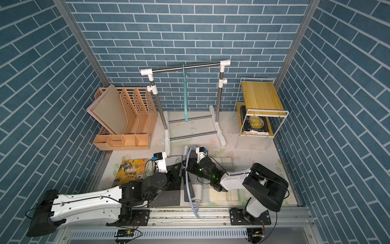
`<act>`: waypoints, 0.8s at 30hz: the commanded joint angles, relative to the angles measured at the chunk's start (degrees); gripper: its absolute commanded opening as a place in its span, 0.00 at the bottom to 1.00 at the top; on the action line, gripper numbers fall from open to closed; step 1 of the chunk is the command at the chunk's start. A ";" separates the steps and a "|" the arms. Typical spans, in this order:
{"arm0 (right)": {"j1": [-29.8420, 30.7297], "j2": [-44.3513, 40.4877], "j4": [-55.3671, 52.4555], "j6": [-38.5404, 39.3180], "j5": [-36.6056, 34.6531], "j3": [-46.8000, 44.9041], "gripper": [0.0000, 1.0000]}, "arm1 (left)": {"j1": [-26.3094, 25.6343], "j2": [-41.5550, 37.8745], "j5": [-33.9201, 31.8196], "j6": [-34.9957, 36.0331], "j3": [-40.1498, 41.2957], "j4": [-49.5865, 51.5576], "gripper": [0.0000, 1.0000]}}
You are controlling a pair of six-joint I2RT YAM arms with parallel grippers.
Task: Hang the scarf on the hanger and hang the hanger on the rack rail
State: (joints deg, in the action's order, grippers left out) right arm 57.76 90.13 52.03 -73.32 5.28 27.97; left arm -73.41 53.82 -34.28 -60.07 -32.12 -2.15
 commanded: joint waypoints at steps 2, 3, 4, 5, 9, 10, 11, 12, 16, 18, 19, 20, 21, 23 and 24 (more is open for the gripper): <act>1.37 3.45 6.57 -2.71 -0.47 1.72 0.00 | -0.55 -1.74 -0.08 -0.52 1.01 -1.30 0.00; 1.47 3.98 6.05 -2.71 -0.22 2.12 0.00 | -0.54 -1.98 -0.36 -0.71 1.19 -0.90 0.00; 1.48 4.28 5.16 -2.55 0.27 2.60 0.00 | -0.58 -2.20 -0.70 -0.85 1.33 -0.64 0.00; 1.50 4.30 3.79 -2.08 0.79 3.10 0.02 | -0.60 -2.45 -0.96 -0.91 1.47 -0.36 0.00; 1.49 2.18 -3.60 0.50 0.85 3.82 0.32 | -0.60 -3.34 -2.09 -1.35 2.05 0.75 0.00; 1.48 1.23 -5.86 1.42 0.72 3.82 0.37 | -0.59 -3.62 -2.35 -1.37 2.26 0.93 0.00; 1.48 0.47 -7.69 2.09 0.59 3.91 0.39 | -0.60 -3.76 -2.60 -1.45 2.38 1.19 0.00; 1.50 -0.40 -9.51 2.69 0.40 3.94 0.42 | -0.60 -3.92 -2.82 -1.52 2.45 1.47 0.00; 1.48 -3.17 -13.82 4.47 0.37 3.70 0.47 | -0.60 -4.41 -3.41 -1.96 2.67 1.97 0.00; 1.50 -4.48 -15.97 5.01 0.37 3.54 0.48 | -0.60 -4.42 -3.59 -2.12 2.68 2.37 0.00; 1.51 -5.09 -16.84 5.21 0.28 3.25 0.48 | -0.59 -4.27 -3.71 -2.20 2.68 2.70 0.00; 1.41 -5.80 -18.12 5.51 0.24 3.20 0.48 | -0.60 -4.18 -3.88 -2.42 2.57 3.19 0.00; 1.40 -6.60 -19.61 5.88 0.21 3.15 0.49 | -0.60 -4.02 -4.06 -2.57 2.46 3.61 0.00; 1.26 -8.15 -22.99 6.94 -0.02 3.16 0.49 | -0.60 -3.93 -4.48 -3.01 2.30 4.68 0.00; 1.22 -9.13 -24.14 7.49 -0.23 3.13 0.49 | -0.60 -3.83 -4.71 -3.26 2.20 5.18 0.00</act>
State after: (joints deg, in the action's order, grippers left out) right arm 58.83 83.66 33.34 -69.69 5.54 30.30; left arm -73.80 50.15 -37.17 -62.35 -30.06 1.39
